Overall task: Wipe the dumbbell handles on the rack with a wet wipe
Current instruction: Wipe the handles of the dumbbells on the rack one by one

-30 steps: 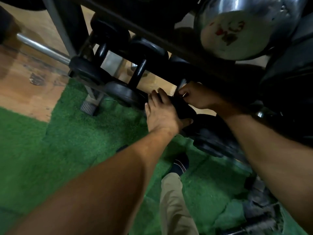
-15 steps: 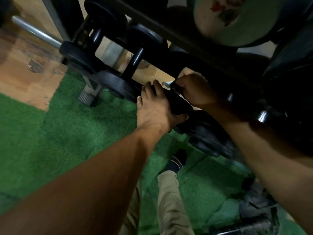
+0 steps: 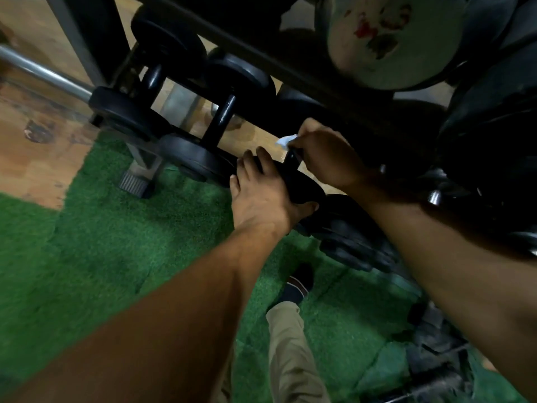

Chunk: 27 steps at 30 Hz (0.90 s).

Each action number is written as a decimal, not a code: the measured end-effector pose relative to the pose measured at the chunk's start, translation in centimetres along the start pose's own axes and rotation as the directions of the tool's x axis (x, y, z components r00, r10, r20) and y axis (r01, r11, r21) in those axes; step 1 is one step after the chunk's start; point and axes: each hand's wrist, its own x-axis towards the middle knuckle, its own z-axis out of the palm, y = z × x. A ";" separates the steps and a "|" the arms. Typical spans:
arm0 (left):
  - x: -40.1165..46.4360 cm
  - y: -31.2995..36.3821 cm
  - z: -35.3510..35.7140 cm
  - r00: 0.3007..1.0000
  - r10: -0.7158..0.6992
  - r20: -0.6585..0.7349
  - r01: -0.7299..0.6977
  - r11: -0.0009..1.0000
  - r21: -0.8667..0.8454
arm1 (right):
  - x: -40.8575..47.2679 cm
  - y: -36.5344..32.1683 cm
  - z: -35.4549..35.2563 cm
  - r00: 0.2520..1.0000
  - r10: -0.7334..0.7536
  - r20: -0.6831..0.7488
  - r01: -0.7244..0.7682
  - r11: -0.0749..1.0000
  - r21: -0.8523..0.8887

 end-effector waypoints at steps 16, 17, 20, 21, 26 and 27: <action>-0.3 0.2 -0.2 1.000 -0.005 0.004 0.005 1.000 0.011 | 0.0 0.2 2.9 0.752 0.654 -0.084 -0.470 0.620 0.628; -0.3 0.2 -0.2 1.000 -0.005 0.005 0.005 1.000 0.011 | 0.0 0.0 2.9 0.716 0.698 -0.027 -0.483 0.523 0.702; -0.4 0.2 -0.2 1.000 -0.003 0.001 0.003 1.000 0.013 | 0.2 -0.4 2.6 0.644 0.765 0.027 -0.488 0.382 0.785; -0.4 0.2 -0.2 1.000 -0.002 -0.001 0.002 1.000 0.015 | 0.6 -0.6 2.4 0.630 0.776 0.035 -0.488 0.360 0.795; -0.3 0.1 -0.1 1.000 0.005 -0.008 -0.005 1.000 0.008 | 1.0 -0.7 2.3 0.614 0.726 0.309 -0.568 0.136 0.812; -0.3 0.1 -0.1 1.000 0.008 -0.006 -0.008 1.000 0.009 | 0.7 -0.5 2.2 0.621 0.685 0.381 -0.607 0.112 0.787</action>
